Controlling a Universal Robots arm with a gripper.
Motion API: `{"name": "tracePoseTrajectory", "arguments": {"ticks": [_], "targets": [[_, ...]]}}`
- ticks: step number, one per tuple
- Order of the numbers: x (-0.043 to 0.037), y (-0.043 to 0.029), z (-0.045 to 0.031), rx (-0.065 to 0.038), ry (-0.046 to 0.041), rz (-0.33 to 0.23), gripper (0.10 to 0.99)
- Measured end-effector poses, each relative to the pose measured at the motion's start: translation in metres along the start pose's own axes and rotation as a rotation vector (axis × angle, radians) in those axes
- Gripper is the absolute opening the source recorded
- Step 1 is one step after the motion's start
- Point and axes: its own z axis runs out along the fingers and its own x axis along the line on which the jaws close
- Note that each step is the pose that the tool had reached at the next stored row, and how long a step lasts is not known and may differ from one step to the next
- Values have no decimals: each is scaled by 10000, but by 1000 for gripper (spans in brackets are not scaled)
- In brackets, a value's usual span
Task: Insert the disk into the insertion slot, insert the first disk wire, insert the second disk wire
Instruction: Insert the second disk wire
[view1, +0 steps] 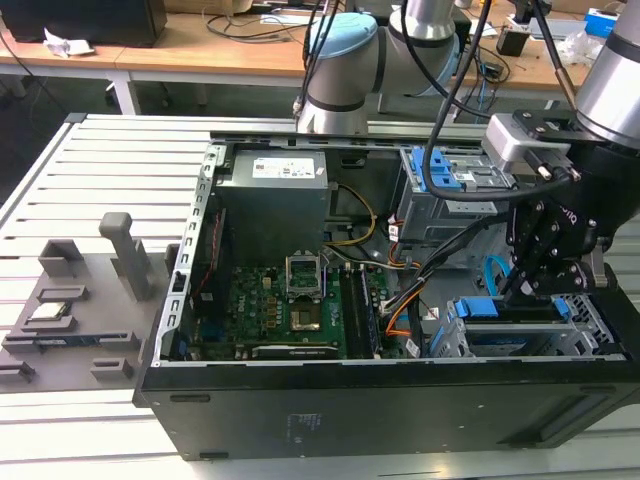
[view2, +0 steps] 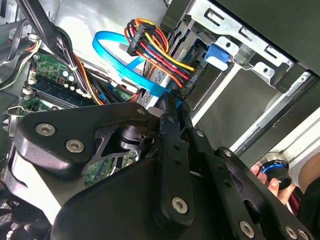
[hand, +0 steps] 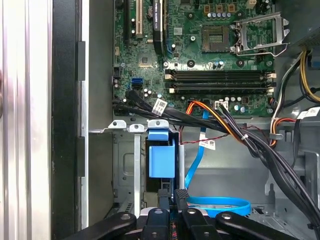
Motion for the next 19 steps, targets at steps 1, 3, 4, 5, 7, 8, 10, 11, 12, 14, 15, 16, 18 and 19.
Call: {"name": "tracePoseTrajectory", "arguments": {"ticks": [1,3,4,5,7,8,10,11,12,14,15,16,18,19], "targets": [[0,0,0,1,0,0,161],[0,0,0,0,2,-1,235],[0,0,0,0,4,-1,235],[0,0,-9,0,1,-1,235],[-1,3,-70,0,3,0,235],[-5,4,-91,0,3,0,235],[-26,5,-130,0,2,0,235],[-38,7,-169,0,5,-1,220],[-44,9,-215,0,4,0,157],[-62,15,-342,0,3,0,106],[-61,15,-353,0,4,0,106],[-60,15,-364,0,3,0,106],[-59,16,-385,0,3,0,106],[-58,17,-392,0,1,-1,106]]}}
